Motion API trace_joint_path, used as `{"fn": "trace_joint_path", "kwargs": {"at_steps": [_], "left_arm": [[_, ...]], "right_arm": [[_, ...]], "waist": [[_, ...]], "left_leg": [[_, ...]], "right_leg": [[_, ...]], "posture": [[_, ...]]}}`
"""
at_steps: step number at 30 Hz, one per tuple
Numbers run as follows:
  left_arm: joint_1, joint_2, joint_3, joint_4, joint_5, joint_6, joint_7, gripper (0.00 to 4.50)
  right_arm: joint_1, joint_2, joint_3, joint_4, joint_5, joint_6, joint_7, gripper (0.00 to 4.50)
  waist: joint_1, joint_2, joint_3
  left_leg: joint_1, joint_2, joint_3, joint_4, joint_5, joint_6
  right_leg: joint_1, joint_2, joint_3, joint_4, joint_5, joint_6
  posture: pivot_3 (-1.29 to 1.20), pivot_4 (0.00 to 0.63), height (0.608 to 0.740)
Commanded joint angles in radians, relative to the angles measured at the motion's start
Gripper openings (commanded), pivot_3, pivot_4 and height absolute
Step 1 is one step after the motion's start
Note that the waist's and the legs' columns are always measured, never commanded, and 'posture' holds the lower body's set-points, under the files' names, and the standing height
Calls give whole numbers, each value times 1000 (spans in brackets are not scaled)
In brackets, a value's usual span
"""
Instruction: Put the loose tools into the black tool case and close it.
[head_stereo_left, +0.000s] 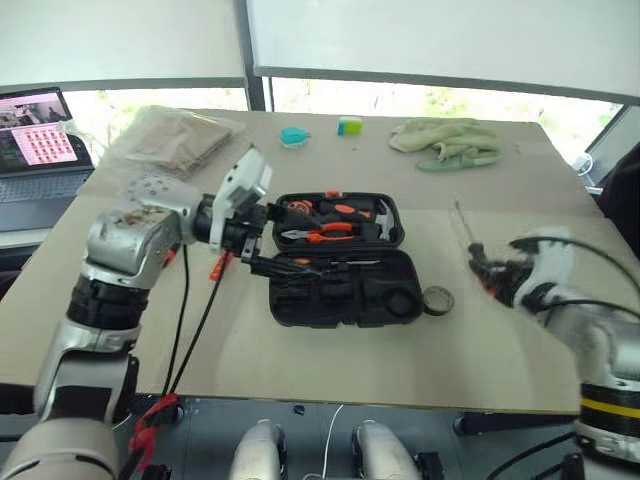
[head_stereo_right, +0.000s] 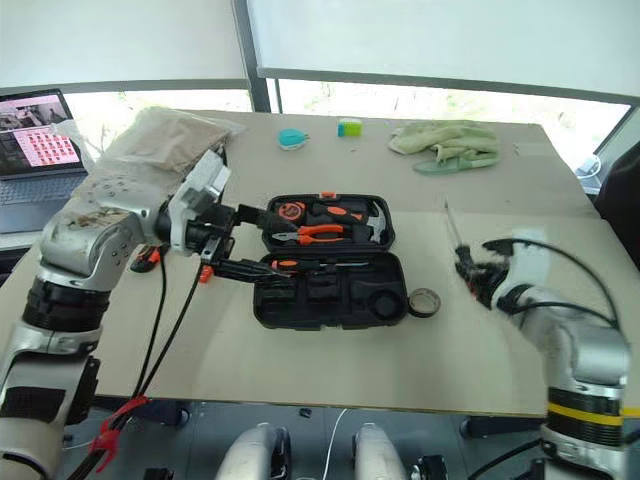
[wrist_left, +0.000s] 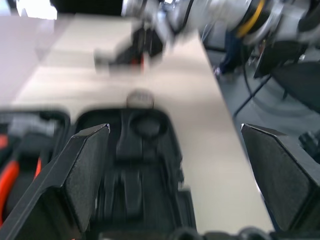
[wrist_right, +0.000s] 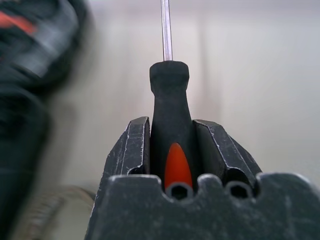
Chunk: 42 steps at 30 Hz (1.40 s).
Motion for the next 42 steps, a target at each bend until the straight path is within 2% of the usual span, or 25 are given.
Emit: {"fn": "trace_joint_path", "kwargs": {"at_steps": [1,4,8,13,19,27,39,41,42], "left_arm": [[42,78,43,-70,-29,10,-34,4500],[88,130,62,-105,-46,24,-34,4500],[129,159,103,-179,-93,66,-2,4500],[140,160,125,-226,-120,97,49,4500],[144,168,140,-246,-141,114,83,4500],[137,162,134,-255,-155,118,109,4500],[112,133,105,-230,-138,96,110,4500],[106,130,102,-223,-135,92,108,4500],[106,130,101,-221,-134,91,108,4500]], "right_arm": [[-39,-107,151,-127,16,-167,325,1010],[-127,-126,299,-101,-38,-268,484,1010],[-271,-85,499,33,-173,-429,635,1010],[-406,-23,631,304,-366,-654,688,1010],[-476,13,653,523,-458,-836,733,1010],[-520,66,640,683,-514,-936,730,1010],[-528,110,626,731,-535,-918,722,1010],[-528,119,615,709,-518,-889,722,2010],[-527,122,609,695,-506,-875,725,2232]], "waist": [[-5,-2,0],[-3,-4,0],[8,-5,1],[21,-6,2],[23,-7,2],[13,-7,2],[10,-7,2],[10,-7,2],[10,-7,2]], "left_leg": [[2,0,0,-2,0,0],[3,2,0,-2,0,0],[3,1,1,-1,0,-1],[0,1,1,3,0,0],[-1,1,1,4,0,0],[-1,1,1,4,0,0],[-1,1,1,5,0,-1],[-1,1,1,5,0,-1],[-1,1,1,5,0,-1]], "right_leg": [[1,1,0,0,0,0],[3,3,-1,-1,0,-1],[1,2,1,-1,0,-1],[1,1,0,0,0,-1],[0,1,0,0,0,-1],[0,2,0,4,0,-1],[-1,2,0,6,0,-1],[-1,2,0,6,0,-1],[-1,2,0,6,-1,-1]], "posture": [[0,150,740],[0,150,740],[0,150,740],[0,150,740],[0,150,740],[0,150,740],[0,150,740],[0,150,740],[0,150,740]]}}
